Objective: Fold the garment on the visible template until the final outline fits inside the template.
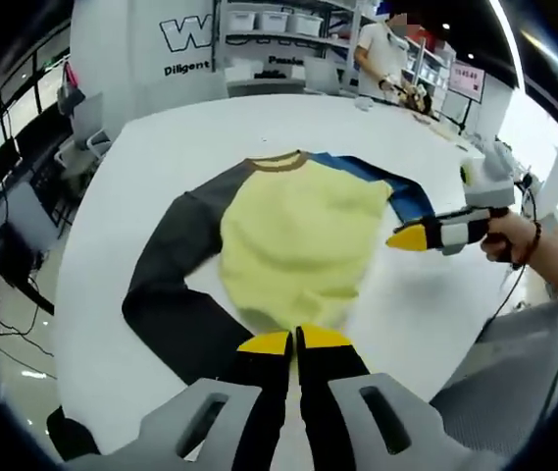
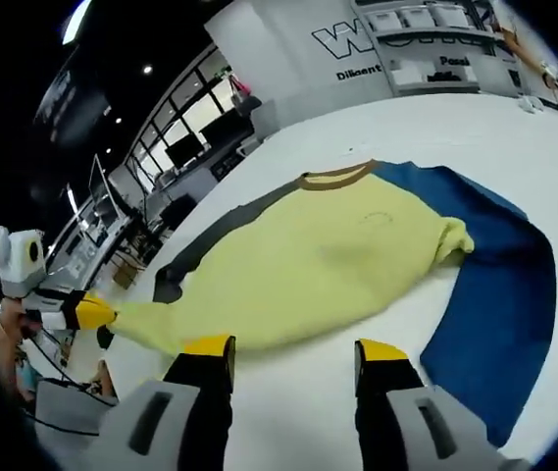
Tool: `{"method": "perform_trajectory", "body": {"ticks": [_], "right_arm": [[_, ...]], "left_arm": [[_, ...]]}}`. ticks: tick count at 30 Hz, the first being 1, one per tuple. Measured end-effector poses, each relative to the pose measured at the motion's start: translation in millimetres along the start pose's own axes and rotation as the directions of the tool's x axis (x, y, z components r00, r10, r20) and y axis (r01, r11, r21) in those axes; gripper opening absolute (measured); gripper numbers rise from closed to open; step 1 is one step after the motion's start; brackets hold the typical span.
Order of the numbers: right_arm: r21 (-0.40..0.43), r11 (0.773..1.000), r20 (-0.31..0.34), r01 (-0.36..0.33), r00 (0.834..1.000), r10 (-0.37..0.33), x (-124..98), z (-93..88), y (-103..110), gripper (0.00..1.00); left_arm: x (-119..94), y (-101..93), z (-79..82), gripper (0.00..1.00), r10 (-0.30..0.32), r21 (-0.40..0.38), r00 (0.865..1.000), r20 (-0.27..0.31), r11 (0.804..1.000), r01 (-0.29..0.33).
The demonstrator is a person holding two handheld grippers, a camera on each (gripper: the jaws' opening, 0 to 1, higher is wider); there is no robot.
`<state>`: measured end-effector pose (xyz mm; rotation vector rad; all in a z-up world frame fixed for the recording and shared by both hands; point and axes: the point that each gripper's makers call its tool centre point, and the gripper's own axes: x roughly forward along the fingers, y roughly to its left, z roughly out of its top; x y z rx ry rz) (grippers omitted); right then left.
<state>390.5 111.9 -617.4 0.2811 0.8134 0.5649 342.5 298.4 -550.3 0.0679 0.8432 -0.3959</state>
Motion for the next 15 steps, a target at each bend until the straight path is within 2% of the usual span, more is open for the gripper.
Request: {"method": "perform_trajectory", "body": {"ticks": [5, 9, 13, 15], "right_arm": [[-0.004, 1.000, 0.002, -0.010, 1.000, 0.010, 8, -5.0, 7, 0.42], [0.035, 0.999, 0.005, -0.018, 1.000, 0.018, 13, -4.3, 7, 0.40], [0.052, 0.999, 0.017, -0.015, 1.000, 0.014, 20, -2.9, 3, 0.29], [0.035, 0.999, 0.022, -0.009, 1.000, 0.008, 23, -2.3, 1, 0.21]], "left_arm": [[0, -1.5, 1.0, 0.05, -0.010, -0.013, 1.000, 0.004, 1.000, 0.010], [1, -1.6, 0.2, 0.05, -0.014, -0.008, 1.000, -0.003, 1.000, 0.014], [1, -1.3, 4.3, 0.05, -0.024, -0.024, 1.000, 0.012, 0.999, 0.024], [1, -1.7, 5.4, 0.05, -0.027, -0.024, 1.000, 0.014, 0.999, 0.028]]}}
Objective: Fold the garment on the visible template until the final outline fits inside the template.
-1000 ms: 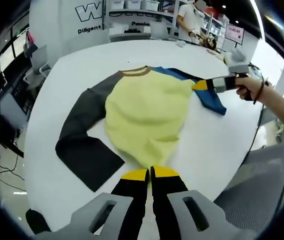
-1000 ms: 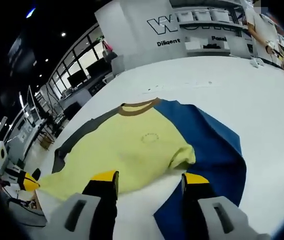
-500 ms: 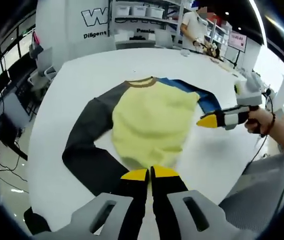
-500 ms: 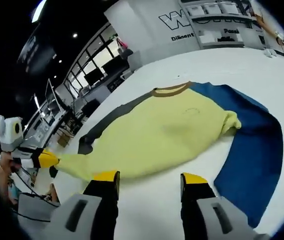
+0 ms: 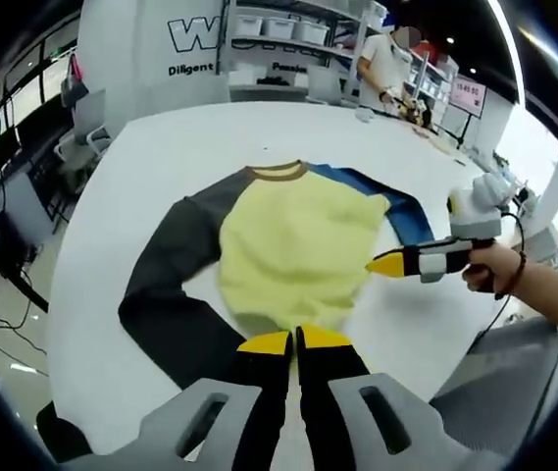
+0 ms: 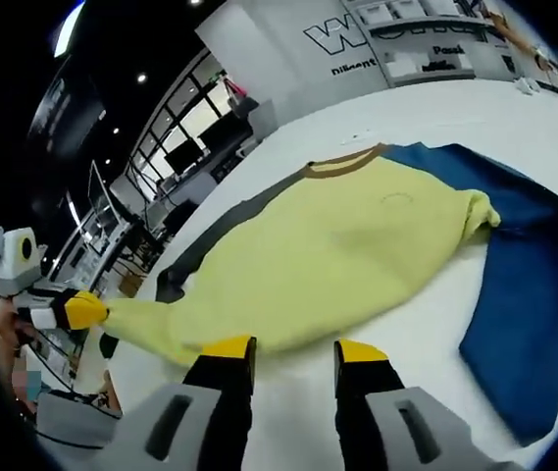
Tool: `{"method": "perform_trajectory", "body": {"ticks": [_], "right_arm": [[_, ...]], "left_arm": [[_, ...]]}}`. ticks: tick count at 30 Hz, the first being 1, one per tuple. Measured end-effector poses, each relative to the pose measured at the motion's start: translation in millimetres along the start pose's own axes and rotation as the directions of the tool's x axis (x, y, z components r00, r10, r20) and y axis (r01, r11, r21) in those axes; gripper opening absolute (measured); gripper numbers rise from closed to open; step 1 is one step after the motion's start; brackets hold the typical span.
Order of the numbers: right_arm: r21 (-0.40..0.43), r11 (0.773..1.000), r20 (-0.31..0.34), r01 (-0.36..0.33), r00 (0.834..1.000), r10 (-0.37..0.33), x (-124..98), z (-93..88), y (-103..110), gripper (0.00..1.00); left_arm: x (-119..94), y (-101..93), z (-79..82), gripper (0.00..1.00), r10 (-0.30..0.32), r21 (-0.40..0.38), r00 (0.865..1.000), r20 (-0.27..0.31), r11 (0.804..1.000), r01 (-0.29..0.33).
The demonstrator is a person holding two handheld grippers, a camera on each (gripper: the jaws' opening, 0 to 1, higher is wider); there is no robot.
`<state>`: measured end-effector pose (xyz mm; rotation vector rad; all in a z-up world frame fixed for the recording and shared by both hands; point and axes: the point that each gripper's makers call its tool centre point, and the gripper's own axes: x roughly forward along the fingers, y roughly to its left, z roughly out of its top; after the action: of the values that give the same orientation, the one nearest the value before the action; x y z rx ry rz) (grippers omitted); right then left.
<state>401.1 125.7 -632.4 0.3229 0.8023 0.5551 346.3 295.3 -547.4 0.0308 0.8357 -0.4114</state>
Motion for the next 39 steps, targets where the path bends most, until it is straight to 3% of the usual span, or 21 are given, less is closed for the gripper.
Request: {"method": "perform_trajectory", "body": {"ticks": [6, 15, 16, 22, 25, 31, 35, 39], "right_arm": [[0.003, 1.000, 0.002, 0.000, 1.000, 0.000, 3, 3.3, -2, 0.00], [-0.048, 0.998, 0.049, -0.027, 0.998, 0.029, -4, 23.8, 4, 0.00], [-0.049, 0.998, 0.076, -0.030, 0.997, 0.034, -5, 32.2, 6, 0.00], [-0.101, 0.994, 0.099, -0.044, 0.994, 0.054, 1, 58.5, 12, 0.00], [-0.134, 0.990, 0.112, -0.041, 0.992, 0.056, 5, 71.3, 14, 0.00], [-0.177, 0.984, 0.127, -0.031, 0.990, 0.054, 12, 92.5, 18, 0.00], [-0.246, 0.969, 0.137, 0.000, 0.990, 0.035, 20, 105.8, 19, 0.00], [-0.295, 0.955, 0.142, 0.028, 0.990, 0.015, 29, 113.8, 17, 0.00]], "left_arm": [[1, -1.0, 1.8, 0.05, -0.008, 0.011, 1.000, 0.006, 1.000, 0.007], [0, 4.3, 11.0, 0.05, 0.000, -0.004, 0.999, 0.040, 1.000, 0.000], [0, 4.8, 10.8, 0.05, 0.000, -0.009, 0.999, 0.038, 1.000, 0.000], [1, 10.4, 18.8, 0.05, 0.016, 0.002, 0.998, 0.061, 1.000, -0.017], [-1, 13.0, 30.2, 0.05, 0.019, 0.021, 0.994, 0.107, 1.000, -0.021], [1, 32.0, 47.1, 0.06, 0.098, 0.043, 0.983, 0.158, 0.993, -0.106], [3, 47.5, 64.5, 0.06, 0.182, 0.091, 0.960, 0.210, 0.975, -0.205], [9, 53.5, 75.9, 0.06, 0.216, 0.084, 0.947, 0.236, 0.967, -0.241]]}}
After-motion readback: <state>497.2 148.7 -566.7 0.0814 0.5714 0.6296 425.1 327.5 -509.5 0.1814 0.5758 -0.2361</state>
